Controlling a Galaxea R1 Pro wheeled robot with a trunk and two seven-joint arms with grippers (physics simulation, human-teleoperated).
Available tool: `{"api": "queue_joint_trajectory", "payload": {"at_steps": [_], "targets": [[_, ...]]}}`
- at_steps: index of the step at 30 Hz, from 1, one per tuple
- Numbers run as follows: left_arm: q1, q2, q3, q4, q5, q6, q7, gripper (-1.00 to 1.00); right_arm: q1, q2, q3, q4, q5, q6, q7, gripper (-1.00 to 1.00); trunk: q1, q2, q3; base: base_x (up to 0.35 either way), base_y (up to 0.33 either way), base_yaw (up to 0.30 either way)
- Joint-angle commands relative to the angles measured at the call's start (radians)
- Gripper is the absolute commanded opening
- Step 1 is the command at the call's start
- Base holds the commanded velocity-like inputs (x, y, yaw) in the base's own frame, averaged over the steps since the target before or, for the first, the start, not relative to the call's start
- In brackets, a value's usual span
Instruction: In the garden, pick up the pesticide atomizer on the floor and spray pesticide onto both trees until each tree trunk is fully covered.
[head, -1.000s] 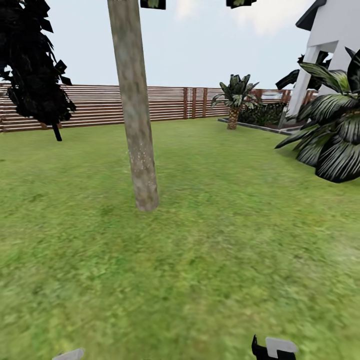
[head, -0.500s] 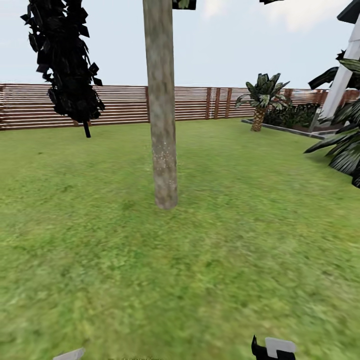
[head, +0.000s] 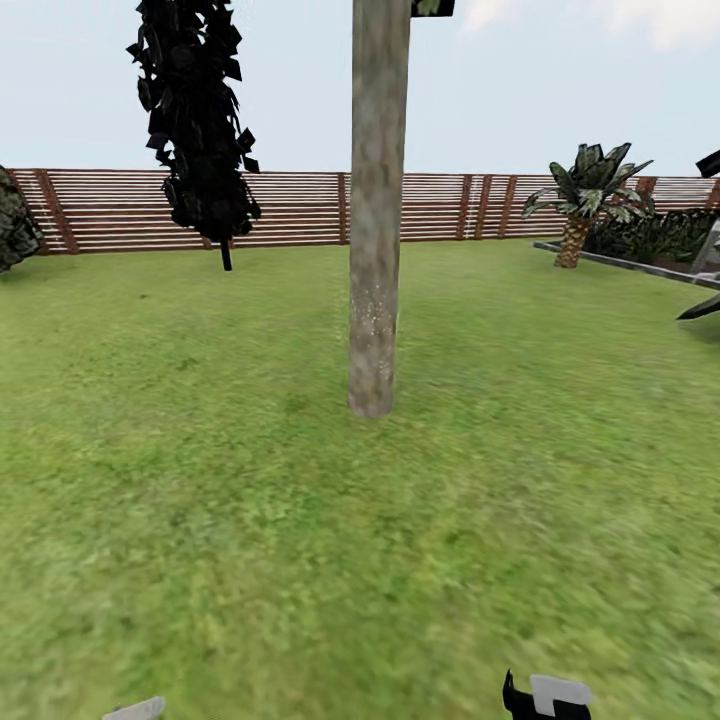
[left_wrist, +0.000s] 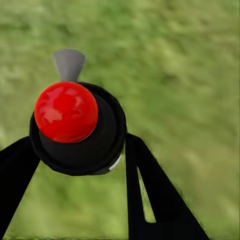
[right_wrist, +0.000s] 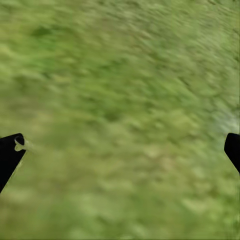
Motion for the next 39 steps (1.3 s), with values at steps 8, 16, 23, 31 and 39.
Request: {"api": "queue_joint_trajectory", "payload": {"at_steps": [8, 16, 23, 31, 39], "targets": [[-0.001, 0.000, 0.005, 0.001, -0.003, -0.002, 0.001, -1.00, -0.001, 0.000, -0.006, 0.001, 0.011, -0.002, -0.005, 1.00, 0.000, 0.000, -0.002, 0.000, 0.000, 0.283], [-0.001, -0.001, 0.004, 0.001, -0.004, -0.003, 0.001, -1.00, -0.001, 0.000, -0.005, 0.001, 0.011, -0.002, -0.005, 1.00, 0.000, 0.000, -0.004, 0.000, 0.000, 0.283], [-0.001, -0.003, 0.004, 0.001, -0.006, -0.003, 0.002, -1.00, -0.001, 0.000, -0.006, 0.001, 0.011, -0.002, -0.005, 1.00, 0.000, 0.000, -0.007, -0.056, -0.103, 0.283], [-0.001, -0.002, 0.005, 0.001, -0.006, -0.002, 0.003, -1.00, -0.001, 0.000, -0.005, 0.001, 0.011, -0.002, -0.005, 1.00, 0.000, 0.000, -0.010, -0.122, -0.245, 0.283], [-0.001, 0.000, 0.005, 0.001, -0.005, -0.002, 0.003, -1.00, -0.001, 0.000, -0.006, 0.001, 0.012, -0.002, -0.005, 1.00, 0.000, 0.000, -0.013, -0.039, -0.054, 0.283]]}}
